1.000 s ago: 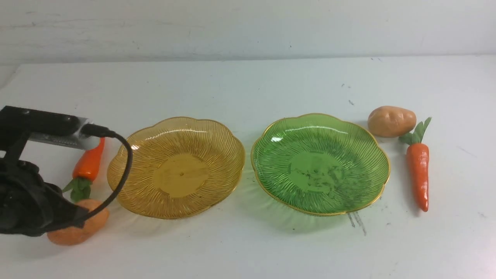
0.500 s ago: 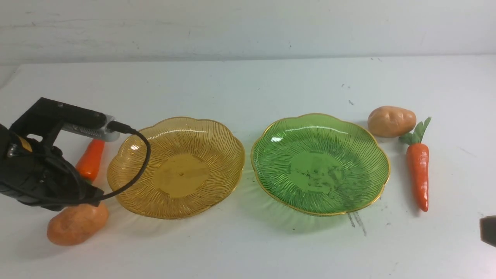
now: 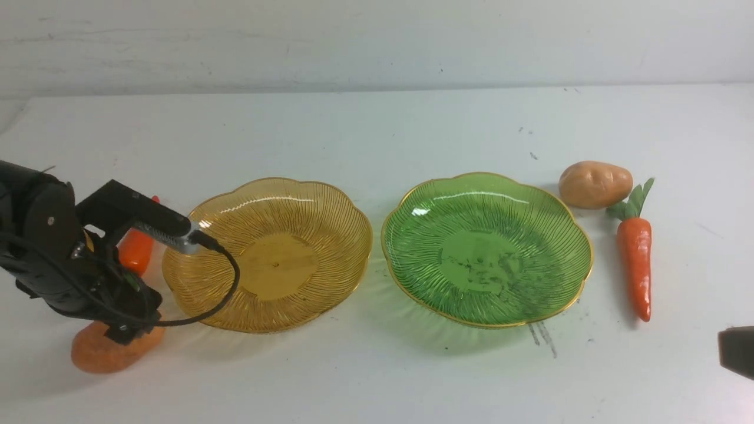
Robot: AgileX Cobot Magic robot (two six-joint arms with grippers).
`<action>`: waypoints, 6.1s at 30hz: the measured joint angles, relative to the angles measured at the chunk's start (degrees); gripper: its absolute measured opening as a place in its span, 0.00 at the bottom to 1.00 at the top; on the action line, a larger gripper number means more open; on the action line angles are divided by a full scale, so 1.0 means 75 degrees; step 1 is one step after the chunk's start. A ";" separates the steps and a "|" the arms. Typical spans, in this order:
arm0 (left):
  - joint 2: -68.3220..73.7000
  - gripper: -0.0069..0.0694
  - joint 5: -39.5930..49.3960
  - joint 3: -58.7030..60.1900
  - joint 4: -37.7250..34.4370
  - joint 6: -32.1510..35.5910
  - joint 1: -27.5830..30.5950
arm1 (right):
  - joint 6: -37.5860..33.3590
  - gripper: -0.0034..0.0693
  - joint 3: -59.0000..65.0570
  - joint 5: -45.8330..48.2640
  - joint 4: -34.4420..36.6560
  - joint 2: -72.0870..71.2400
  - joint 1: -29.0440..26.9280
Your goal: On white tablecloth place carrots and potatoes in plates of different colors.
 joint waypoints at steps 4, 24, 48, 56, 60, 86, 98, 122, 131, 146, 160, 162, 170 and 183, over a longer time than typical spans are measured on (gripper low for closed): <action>0.0227 0.85 0.0321 -0.0008 -0.0024 -0.0767 0.0000 | 0.0000 0.03 0.0000 0.0058 0.0112 0.0000 0.0000; 0.0337 0.66 0.0355 -0.2566 -0.3705 0.0495 -0.0949 | -0.0003 0.03 -0.0008 0.0180 0.0158 0.0000 0.0000; 0.1027 0.45 0.2332 -0.4421 -0.2102 -0.1145 -0.0199 | -0.0003 0.03 -0.0008 0.0414 0.0183 0.0000 0.0000; 0.1308 0.11 0.2290 -0.4480 -0.2043 -0.0115 0.1369 | -0.0003 0.03 -0.0008 0.0591 0.0183 0.0000 0.0000; 0.1597 0.20 0.2062 -0.4480 -0.2180 0.0201 0.1437 | -0.0003 0.03 -0.0008 0.0591 0.0183 0.0000 0.0000; 0.3318 0.47 0.0878 -0.4528 -0.2235 -0.0471 0.1364 | 0.0146 0.03 -0.0008 0.0649 0.0176 0.0000 0.0000; 0.2024 0.44 0.1146 -0.5872 -0.4529 0.0391 -0.0358 | 0.0146 0.03 -0.0008 0.0649 0.0176 0.0000 0.0000; 0.2568 0.35 0.3107 -0.6954 -0.4421 0.1028 -0.3174 | 0.3588 0.03 -0.1863 -0.0984 -0.3247 0.3938 -0.0263; -0.1010 0.09 0.4243 -0.5345 -0.3127 0.0821 -0.2651 | 0.3187 0.50 -0.2969 -0.2723 -0.3901 0.7093 -0.0265; -0.5190 0.09 0.3904 -0.1483 -0.3438 0.0296 -0.2651 | 0.4171 0.64 -0.3404 -0.3803 -0.5013 1.0009 -0.0265; -0.5424 0.09 0.3274 -0.1425 -0.3417 0.0163 -0.2651 | 0.3102 0.44 -0.4550 -0.2663 -0.2433 0.8644 0.0871; -0.5424 0.09 0.3211 -0.1425 -0.3416 0.0163 -0.2651 | 0.2964 0.44 -0.4721 -0.2513 -0.2260 0.9181 0.1043; -0.5424 0.09 0.3211 -0.1425 -0.3217 0.0163 -0.2651 | 0.3083 0.91 -0.5949 -0.1032 -0.2249 0.9667 0.1053; -0.5424 0.09 0.3227 -0.1425 -0.3014 0.0163 -0.2651 | 0.2943 0.59 -0.8479 0.0419 -0.2778 0.9725 -0.0036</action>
